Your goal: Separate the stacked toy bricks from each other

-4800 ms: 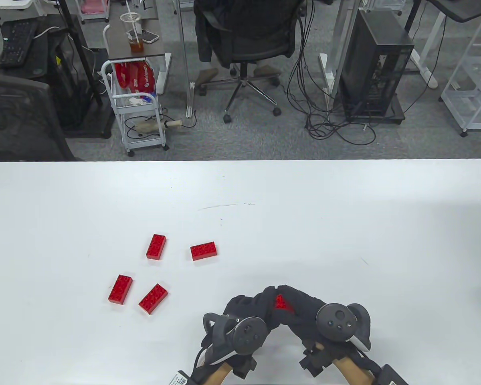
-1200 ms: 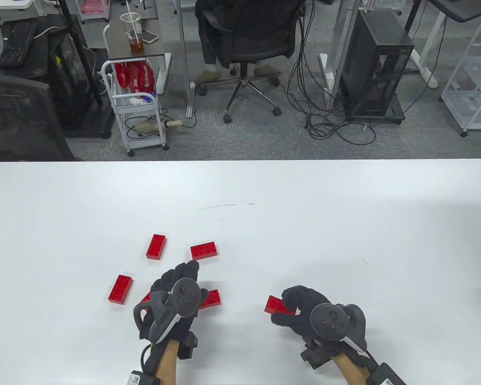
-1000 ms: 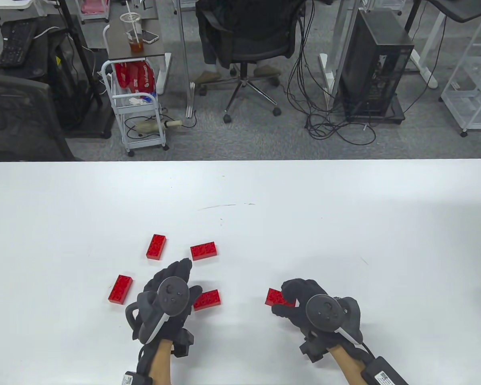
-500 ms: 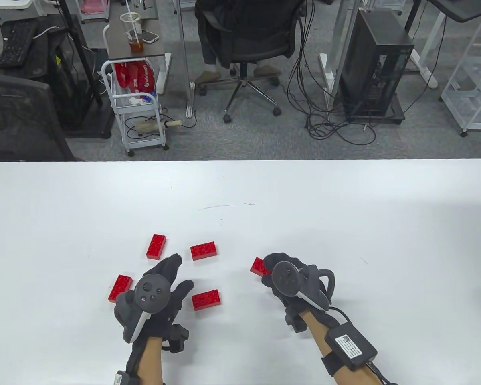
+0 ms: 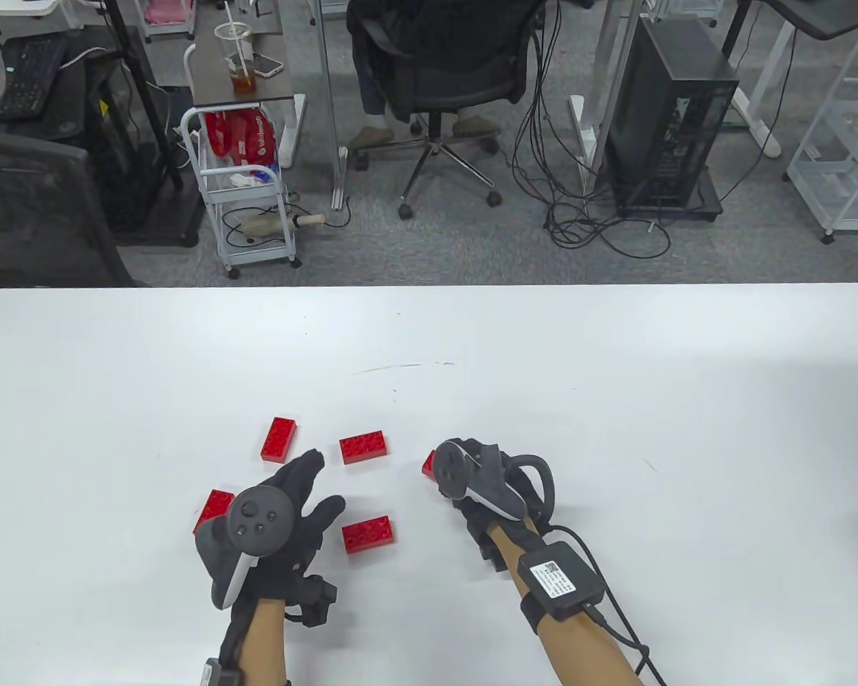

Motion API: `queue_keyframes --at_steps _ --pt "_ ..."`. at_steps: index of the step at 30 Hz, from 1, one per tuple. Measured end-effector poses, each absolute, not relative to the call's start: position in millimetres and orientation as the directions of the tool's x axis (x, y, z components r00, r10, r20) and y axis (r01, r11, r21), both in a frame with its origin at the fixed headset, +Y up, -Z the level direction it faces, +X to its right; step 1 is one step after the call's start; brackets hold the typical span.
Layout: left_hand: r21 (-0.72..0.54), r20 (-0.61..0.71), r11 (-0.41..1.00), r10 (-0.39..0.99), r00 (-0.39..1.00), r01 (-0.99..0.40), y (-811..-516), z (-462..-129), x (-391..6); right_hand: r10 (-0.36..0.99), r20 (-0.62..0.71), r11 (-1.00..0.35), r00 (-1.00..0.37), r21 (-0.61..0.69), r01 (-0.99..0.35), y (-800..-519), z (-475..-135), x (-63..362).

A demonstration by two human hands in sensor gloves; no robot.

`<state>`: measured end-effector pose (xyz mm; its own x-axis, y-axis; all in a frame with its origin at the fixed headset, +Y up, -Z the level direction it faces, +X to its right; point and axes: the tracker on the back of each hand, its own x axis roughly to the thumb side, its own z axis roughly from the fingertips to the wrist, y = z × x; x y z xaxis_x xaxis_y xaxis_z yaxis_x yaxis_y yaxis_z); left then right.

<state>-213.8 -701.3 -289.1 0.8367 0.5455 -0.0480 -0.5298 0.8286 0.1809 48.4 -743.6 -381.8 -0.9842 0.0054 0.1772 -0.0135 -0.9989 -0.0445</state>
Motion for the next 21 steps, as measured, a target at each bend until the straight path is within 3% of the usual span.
queue_keyframes --at_steps 13,21 --pt "0.158 -0.039 0.864 0.489 0.871 -0.478 -704 -290 -205 -0.029 0.173 -1.0 -0.984 0.0 0.03 -749 -382 46" --pt "0.147 -0.045 0.888 0.446 0.894 -0.436 -707 -291 -199 -0.019 0.213 -0.997 -0.977 0.063 0.033 -737 -378 48"
